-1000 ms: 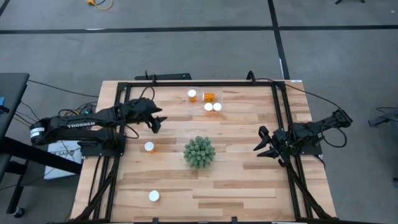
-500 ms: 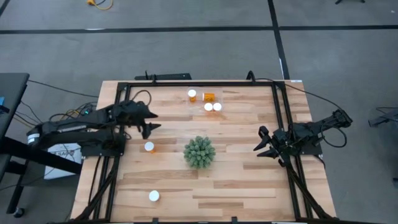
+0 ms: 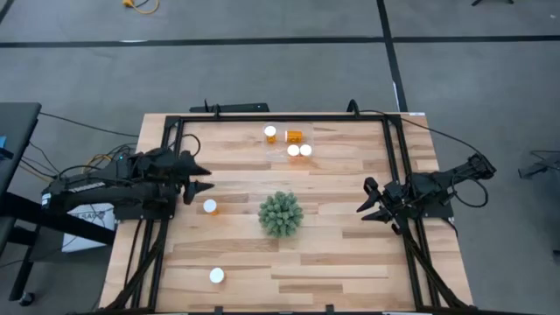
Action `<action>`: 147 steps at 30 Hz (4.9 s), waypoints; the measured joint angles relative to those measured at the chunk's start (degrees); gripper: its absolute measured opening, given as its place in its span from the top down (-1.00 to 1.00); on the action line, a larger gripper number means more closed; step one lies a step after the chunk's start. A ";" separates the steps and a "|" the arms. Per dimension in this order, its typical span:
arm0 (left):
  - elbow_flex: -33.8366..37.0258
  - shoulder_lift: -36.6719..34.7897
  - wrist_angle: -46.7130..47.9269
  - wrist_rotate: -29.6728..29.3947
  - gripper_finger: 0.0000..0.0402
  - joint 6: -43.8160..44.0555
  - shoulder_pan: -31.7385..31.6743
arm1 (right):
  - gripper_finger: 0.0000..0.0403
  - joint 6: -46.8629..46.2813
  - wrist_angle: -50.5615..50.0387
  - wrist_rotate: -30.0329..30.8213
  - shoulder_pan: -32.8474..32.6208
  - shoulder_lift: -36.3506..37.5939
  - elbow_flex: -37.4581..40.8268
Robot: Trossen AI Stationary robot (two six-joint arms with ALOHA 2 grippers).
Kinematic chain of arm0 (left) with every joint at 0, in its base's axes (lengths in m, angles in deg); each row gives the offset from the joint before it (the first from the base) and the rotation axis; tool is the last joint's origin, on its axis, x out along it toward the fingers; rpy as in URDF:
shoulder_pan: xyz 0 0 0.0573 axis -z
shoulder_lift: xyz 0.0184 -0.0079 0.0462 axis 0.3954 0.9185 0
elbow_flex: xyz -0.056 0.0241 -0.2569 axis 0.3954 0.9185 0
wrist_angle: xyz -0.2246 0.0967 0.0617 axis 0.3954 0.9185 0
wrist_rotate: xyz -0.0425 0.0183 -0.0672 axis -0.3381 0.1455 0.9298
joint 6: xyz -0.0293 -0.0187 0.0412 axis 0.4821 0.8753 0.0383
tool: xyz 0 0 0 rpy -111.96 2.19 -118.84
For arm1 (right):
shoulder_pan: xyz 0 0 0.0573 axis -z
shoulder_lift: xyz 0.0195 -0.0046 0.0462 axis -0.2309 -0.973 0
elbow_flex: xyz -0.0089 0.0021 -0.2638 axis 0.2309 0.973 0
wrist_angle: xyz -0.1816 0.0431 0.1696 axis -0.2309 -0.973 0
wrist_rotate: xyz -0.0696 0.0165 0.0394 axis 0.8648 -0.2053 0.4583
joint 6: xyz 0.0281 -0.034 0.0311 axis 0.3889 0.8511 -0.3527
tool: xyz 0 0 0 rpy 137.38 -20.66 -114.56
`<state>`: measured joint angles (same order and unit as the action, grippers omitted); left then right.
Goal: Pick and place pill bottles into a basket
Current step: Put the orange pill bottle into the transparent bin
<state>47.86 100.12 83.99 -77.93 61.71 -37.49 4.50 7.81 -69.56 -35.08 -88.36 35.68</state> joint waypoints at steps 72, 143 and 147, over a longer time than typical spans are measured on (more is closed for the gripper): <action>-0.26 29.65 4.16 -27.29 -0.27 28.87 39.58 | 0.41 0.00 0.00 0.00 0.01 0.00 0.01; -15.30 42.92 18.48 -20.53 -0.40 108.54 39.65 | 0.41 0.01 -0.01 0.00 0.01 -0.02 -0.01; -15.30 44.11 18.50 -18.03 -0.45 112.18 39.96 | 0.41 0.00 -0.02 0.00 0.01 -0.02 -0.01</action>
<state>32.56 144.23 102.49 -95.96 173.89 2.47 4.50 7.79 -69.56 -35.07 -88.38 35.67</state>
